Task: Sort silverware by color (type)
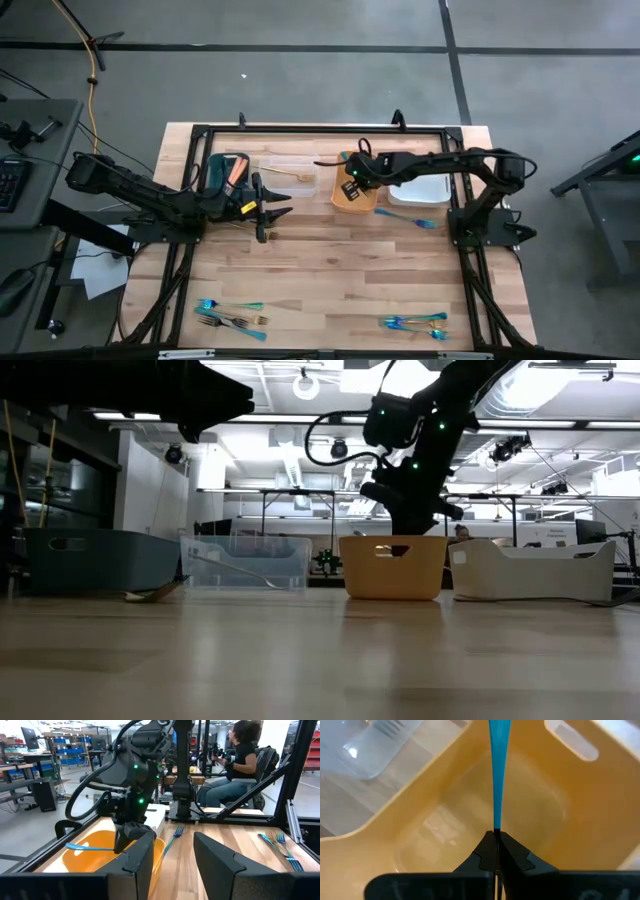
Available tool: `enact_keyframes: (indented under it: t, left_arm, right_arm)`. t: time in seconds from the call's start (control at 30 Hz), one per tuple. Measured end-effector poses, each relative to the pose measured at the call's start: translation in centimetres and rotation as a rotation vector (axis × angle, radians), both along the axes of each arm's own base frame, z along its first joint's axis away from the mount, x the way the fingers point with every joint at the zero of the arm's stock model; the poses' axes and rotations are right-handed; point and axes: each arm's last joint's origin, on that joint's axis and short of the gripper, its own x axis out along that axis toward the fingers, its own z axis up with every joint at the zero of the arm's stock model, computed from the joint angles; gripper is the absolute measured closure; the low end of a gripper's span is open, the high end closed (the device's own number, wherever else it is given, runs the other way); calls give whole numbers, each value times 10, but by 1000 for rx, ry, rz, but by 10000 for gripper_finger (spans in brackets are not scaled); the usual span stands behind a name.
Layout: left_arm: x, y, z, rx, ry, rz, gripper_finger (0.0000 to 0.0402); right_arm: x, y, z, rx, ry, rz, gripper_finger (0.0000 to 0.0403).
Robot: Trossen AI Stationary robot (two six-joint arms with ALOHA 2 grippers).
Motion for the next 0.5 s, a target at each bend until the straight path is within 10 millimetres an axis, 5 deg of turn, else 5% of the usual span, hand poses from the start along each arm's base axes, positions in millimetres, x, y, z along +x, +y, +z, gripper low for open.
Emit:
enact_keyframes:
  t: [0.5]
  left_arm:
    - [0, 0, 0, -1, -4, 0, 270]
  right_arm:
    - [-1, -1, -1, 33, 10, 25, 338]
